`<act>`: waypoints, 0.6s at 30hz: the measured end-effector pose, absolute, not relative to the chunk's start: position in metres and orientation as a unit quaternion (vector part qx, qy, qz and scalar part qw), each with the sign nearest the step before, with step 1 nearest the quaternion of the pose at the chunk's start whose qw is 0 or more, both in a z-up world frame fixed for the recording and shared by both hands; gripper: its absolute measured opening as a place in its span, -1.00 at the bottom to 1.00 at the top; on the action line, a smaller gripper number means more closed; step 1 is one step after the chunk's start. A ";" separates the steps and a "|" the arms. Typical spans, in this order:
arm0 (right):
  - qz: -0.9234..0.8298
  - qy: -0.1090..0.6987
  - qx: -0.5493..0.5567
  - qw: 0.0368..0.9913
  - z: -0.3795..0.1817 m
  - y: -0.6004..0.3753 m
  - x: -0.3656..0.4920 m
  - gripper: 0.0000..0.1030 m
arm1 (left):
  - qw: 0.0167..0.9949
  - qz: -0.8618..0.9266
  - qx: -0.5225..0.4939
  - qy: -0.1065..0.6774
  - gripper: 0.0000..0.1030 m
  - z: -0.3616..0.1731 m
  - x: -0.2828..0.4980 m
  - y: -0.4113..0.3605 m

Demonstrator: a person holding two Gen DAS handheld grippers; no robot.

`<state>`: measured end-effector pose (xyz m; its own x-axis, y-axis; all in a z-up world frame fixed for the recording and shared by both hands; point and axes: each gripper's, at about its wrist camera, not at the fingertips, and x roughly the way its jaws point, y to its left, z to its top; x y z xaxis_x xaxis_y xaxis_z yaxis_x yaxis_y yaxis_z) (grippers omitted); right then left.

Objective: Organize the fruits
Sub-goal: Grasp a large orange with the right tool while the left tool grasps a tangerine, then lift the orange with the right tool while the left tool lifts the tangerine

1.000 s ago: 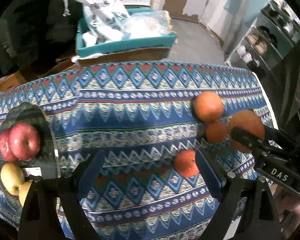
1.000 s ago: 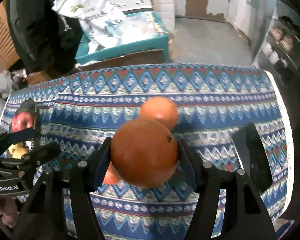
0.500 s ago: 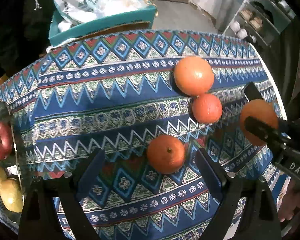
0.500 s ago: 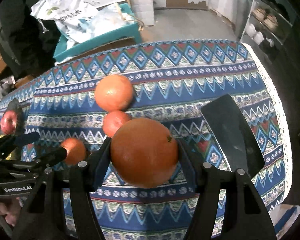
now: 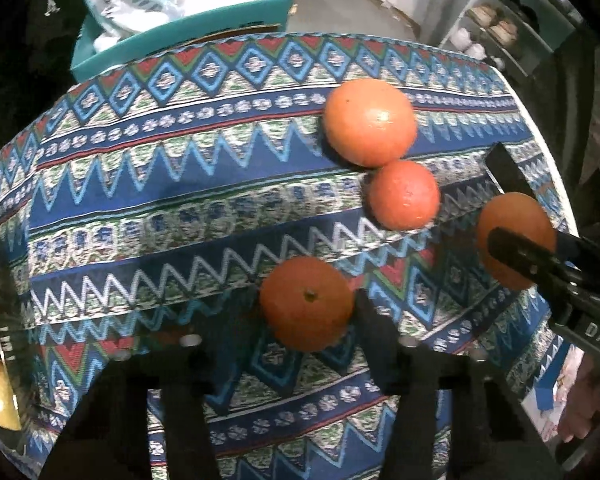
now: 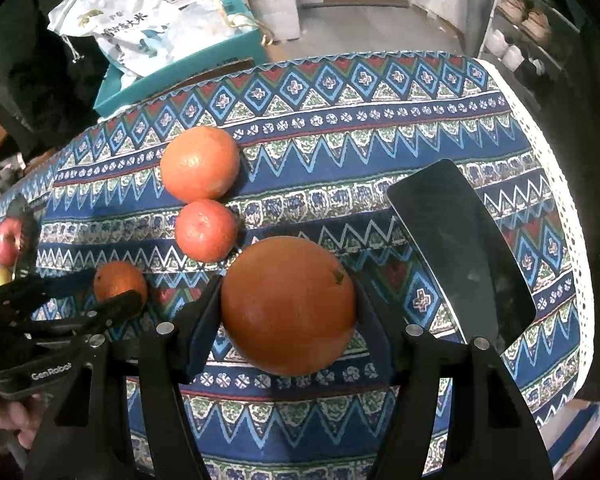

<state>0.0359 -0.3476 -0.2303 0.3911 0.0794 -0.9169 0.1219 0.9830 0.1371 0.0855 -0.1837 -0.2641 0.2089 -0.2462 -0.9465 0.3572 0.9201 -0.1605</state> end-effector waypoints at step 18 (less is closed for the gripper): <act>-0.013 0.517 0.068 0.853 -0.196 -0.343 0.031 0.25 | 0.809 -0.209 0.058 0.547 -0.11 -0.217 0.072 -0.186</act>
